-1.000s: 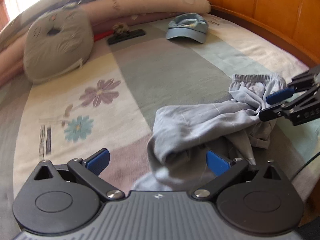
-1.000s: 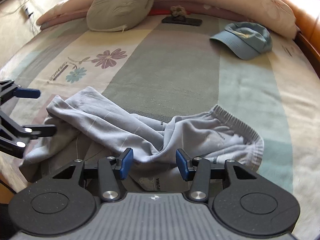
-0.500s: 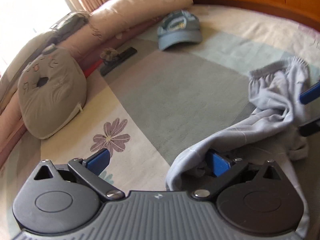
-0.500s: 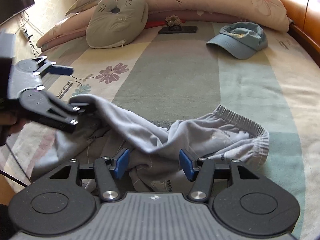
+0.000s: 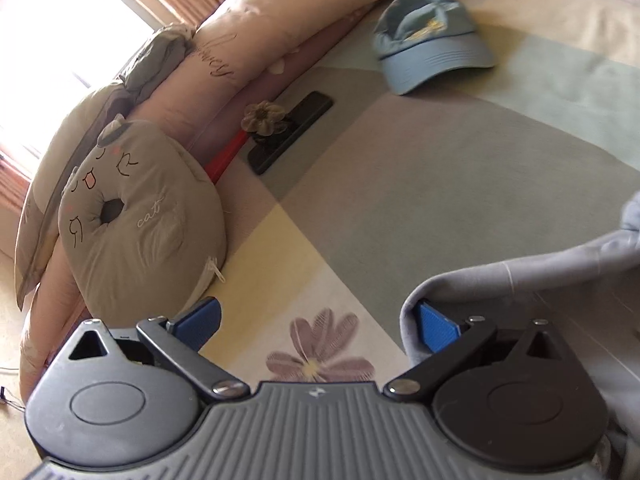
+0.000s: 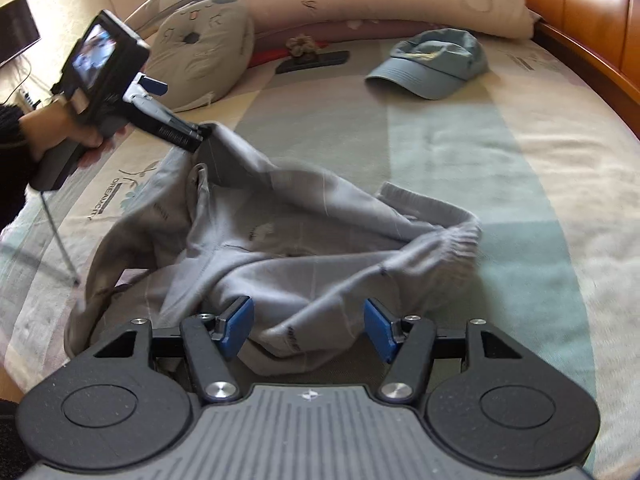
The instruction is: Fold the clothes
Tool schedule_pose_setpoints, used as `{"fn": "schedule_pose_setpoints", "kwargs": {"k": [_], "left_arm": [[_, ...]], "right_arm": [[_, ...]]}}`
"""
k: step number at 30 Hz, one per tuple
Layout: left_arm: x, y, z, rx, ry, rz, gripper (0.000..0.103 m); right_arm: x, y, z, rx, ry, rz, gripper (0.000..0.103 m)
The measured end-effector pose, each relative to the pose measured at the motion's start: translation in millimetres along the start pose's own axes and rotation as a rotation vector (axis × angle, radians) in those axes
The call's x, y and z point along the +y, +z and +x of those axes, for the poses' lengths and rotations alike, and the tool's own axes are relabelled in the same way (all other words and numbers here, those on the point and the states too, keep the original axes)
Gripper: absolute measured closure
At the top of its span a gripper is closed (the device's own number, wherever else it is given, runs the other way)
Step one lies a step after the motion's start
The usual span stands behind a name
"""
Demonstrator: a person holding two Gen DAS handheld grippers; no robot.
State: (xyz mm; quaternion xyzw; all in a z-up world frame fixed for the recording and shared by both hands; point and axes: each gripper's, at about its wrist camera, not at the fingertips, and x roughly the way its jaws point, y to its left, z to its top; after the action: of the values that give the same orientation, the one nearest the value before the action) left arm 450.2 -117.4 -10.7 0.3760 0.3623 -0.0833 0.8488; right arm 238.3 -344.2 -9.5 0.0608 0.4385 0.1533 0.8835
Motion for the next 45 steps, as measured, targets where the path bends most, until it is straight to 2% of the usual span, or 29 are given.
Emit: {"fn": "schedule_pose_setpoints", "kwargs": {"k": [8, 11, 13, 15, 23, 29, 34, 38, 40, 41, 45], "left_arm": [[5, 42, 32, 0.012, 0.069, 0.001, 0.001], [4, 50, 42, 0.034, 0.062, -0.02, 0.001], [-1, 49, 47, 0.058, 0.032, -0.014, 0.001], [-9, 41, 40, 0.048, -0.018, 0.008, 0.001], [-30, 7, -29, -0.042, -0.186, 0.039, 0.001], [-62, -16, -69, -0.074, -0.374, -0.033, 0.001], [-94, -29, -84, -0.07, -0.452, -0.061, 0.001], [-108, -38, -75, 0.001, -0.445, -0.057, 0.001], [-108, -44, -70, 0.042, -0.432, -0.072, 0.001], [-105, -47, -69, 0.047, -0.436, -0.09, 0.001], [-91, -57, -69, 0.062, -0.427, -0.141, 0.001]], "right_arm": [[-18, -12, -8, -0.007, -0.034, 0.056, 0.036], [-22, -15, -11, -0.013, -0.039, 0.07, 0.035], [-25, -17, -11, -0.014, -0.033, 0.079, 0.034], [-27, -18, -9, -0.01, -0.03, 0.085, 0.034], [-40, -10, 1, -0.002, -0.015, 0.095, 0.034], [-43, -8, 21, 0.03, 0.003, 0.09, 0.033], [-50, -22, 37, 0.076, 0.008, 0.123, 0.032], [-52, -29, 36, 0.044, 0.036, 0.133, 0.023], [-52, -32, 37, 0.028, 0.069, 0.144, 0.004], [-51, -34, 38, 0.024, 0.084, 0.142, 0.0], [-43, -43, 38, -0.007, 0.082, 0.059, 0.0]]}}
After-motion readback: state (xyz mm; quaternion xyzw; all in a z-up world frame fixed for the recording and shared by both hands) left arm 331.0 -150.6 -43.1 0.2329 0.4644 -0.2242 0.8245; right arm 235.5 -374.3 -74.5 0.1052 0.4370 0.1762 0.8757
